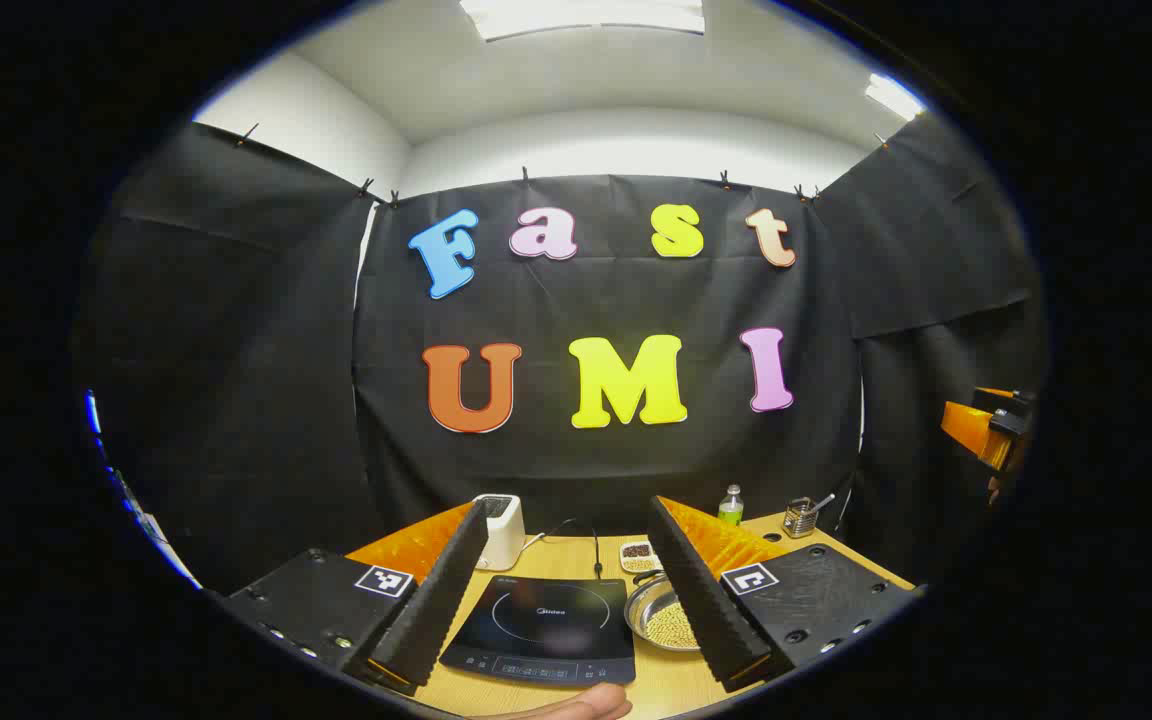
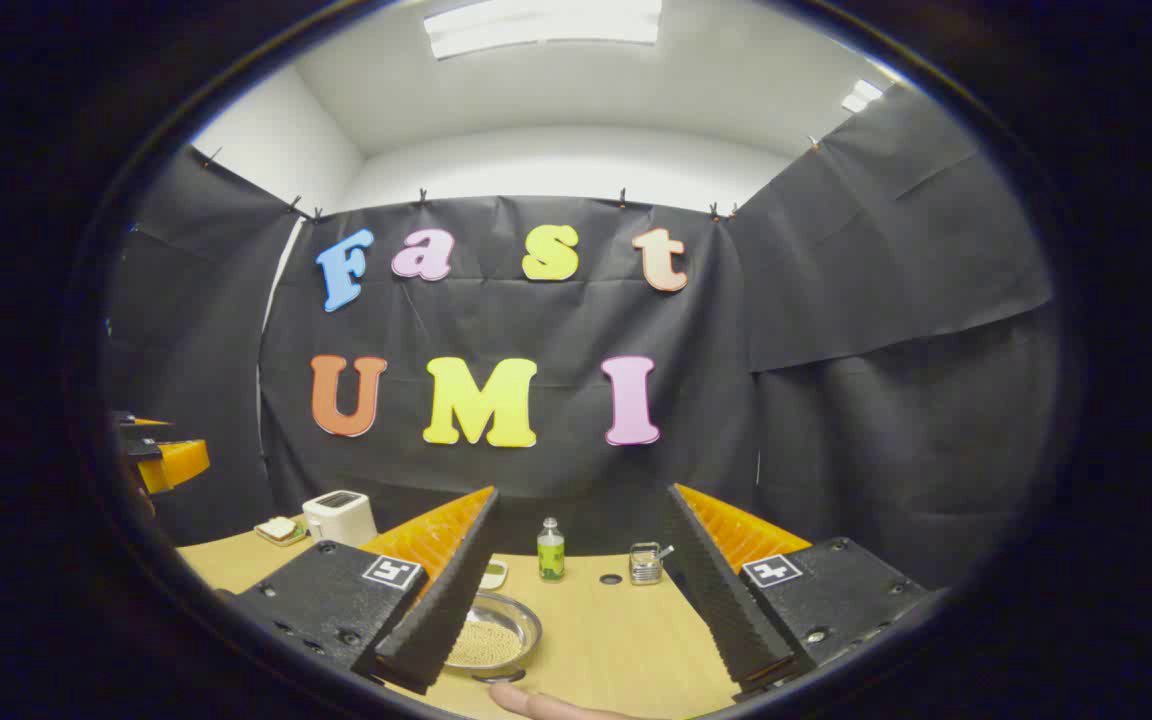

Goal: First push the handle of the pot to place it horizontally, then grasp the pot with both hands and set it on the induction cooktop.

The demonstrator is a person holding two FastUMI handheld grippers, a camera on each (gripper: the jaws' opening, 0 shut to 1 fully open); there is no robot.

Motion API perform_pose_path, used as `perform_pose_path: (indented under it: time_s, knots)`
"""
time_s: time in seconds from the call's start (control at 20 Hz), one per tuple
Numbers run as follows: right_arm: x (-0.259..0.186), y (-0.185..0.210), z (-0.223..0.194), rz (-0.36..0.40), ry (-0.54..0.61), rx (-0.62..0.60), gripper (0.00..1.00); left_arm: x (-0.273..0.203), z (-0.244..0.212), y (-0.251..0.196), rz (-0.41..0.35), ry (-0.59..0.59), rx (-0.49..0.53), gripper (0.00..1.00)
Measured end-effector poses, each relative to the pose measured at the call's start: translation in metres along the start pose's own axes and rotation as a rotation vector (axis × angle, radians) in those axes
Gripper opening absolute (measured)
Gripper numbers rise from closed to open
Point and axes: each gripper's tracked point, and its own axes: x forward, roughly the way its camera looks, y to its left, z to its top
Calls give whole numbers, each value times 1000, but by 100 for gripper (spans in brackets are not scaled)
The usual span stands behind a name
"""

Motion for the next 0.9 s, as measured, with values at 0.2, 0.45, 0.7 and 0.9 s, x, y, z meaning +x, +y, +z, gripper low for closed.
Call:
perform_pose_path:
  time_s: [0.2,0.45,0.7,0.9]
  knots:
    - [0,0,-5,14,12,6,98,2,0,-2,-2,-1,-1,96]
    - [6,-4,-8,10,22,1,98,4,-2,-5,-8,-2,4,96]
    - [13,-7,-20,-9,59,9,98,5,-8,-9,-18,9,6,96]
    - [37,-5,-47,6,123,9,98,2,-15,-15,-29,18,11,96]
